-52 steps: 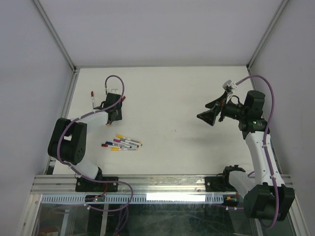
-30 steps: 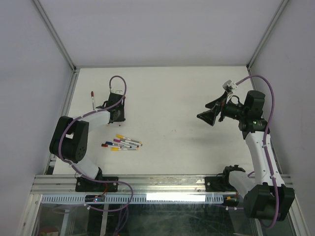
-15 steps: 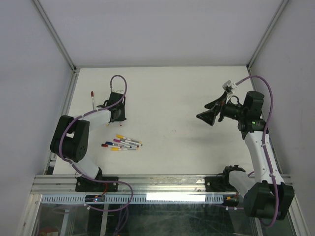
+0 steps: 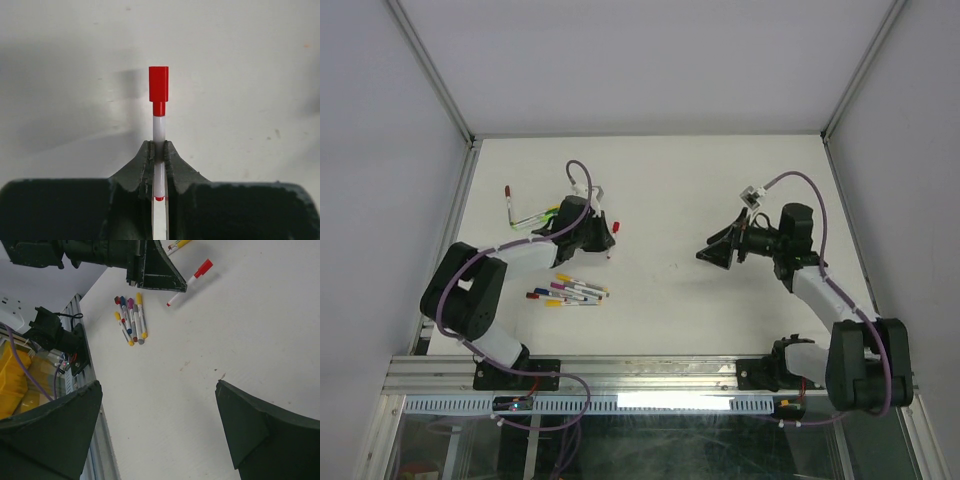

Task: Open the pen caps
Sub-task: Pick up the pen from the center of the board.

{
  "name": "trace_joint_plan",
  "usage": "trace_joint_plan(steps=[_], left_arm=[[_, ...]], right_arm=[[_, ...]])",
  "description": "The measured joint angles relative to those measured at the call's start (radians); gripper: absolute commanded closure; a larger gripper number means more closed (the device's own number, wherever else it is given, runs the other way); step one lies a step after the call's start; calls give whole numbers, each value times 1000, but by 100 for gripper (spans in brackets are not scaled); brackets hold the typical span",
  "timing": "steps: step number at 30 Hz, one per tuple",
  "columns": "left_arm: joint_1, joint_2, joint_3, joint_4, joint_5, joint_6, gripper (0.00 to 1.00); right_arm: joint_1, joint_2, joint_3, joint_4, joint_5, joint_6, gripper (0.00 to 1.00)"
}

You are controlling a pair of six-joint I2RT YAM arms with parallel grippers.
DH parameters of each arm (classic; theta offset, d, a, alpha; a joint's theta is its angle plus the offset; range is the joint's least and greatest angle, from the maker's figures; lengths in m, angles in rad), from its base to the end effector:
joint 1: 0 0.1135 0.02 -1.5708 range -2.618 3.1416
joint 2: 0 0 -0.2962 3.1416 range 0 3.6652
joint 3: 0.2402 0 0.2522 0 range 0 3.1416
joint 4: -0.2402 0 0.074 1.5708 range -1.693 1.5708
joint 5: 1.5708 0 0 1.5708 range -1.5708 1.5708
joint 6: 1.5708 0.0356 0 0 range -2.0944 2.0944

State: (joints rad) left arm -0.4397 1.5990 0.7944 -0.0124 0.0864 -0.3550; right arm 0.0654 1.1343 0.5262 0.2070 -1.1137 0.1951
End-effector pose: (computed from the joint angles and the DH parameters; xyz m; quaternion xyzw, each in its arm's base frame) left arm 0.2850 -0.1374 0.1949 0.0552 0.9274 -0.1793 0.3235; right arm 0.2102 0.0458 0.2562 -0.2453 0.7253 0.4978 0.4075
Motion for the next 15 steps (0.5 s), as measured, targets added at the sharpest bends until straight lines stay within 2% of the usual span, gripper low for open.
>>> trace_joint_plan(steps=[7,11,15], left_arm=[[-89,22,-99,333,142,-182,100],[-144,122,-126,558,183,-323,100],[-216,244,-128,742,186,-445,100]], right_arm=[[66,201,-38,230,123,133,4],[83,332,-71,344,177,224,11],[97,431,-84,455,193,318,14]])
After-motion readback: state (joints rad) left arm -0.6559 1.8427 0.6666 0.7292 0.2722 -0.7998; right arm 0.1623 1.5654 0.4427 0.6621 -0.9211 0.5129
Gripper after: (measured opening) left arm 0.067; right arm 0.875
